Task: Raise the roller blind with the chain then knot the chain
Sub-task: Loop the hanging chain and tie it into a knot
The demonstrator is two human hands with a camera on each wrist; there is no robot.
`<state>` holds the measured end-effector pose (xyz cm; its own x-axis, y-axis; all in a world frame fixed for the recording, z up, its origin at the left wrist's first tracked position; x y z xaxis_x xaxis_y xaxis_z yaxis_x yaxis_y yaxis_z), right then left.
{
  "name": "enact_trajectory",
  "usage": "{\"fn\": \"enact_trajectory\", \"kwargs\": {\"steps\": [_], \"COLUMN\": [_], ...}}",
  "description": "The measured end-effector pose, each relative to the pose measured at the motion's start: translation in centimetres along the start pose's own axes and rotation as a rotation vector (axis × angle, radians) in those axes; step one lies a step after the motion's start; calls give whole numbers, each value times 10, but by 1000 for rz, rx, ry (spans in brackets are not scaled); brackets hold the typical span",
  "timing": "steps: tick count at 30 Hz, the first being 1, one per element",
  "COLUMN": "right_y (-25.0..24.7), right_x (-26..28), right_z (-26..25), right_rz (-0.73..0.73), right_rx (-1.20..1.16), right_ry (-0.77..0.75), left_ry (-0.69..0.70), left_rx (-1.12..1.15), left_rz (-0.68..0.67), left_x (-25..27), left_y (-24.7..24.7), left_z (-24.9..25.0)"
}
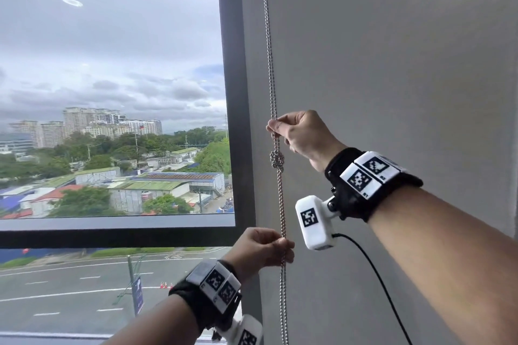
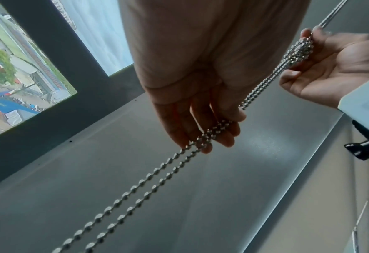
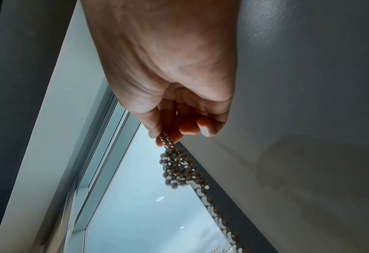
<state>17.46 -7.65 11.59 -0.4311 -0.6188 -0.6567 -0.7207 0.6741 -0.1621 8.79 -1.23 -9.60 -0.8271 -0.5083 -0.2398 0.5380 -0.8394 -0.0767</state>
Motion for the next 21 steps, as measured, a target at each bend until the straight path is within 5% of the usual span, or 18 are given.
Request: {"fn": "enact_trajectory", "kwargs": {"steps": [4, 10, 17, 21], "right_y": [-10, -18, -1, 12], "right_x": [0, 5, 15, 22], "right_z": [1, -3, -2, -2], "right_rz": [33, 41, -48, -106], "right_rx": [92, 101, 49, -173], "right_ry": [-33, -28, 93, 158], "left_ry": [33, 251, 338, 348], "left_rx": [73, 381, 274, 234], "left_rz": [13, 88, 157, 166], "left_x": [4, -6, -27, -36], "left_y": [-9, -34, -40, -31], "left_z": [22, 122, 195, 210]}}
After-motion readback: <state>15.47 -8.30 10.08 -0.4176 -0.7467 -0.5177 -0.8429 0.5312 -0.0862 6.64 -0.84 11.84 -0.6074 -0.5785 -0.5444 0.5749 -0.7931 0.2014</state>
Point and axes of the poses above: each hand's wrist, its own x-axis away from the middle knuckle, its own y-axis out of the palm, z = x × y, the point moved 8 cm from there along -x, towards the middle knuckle
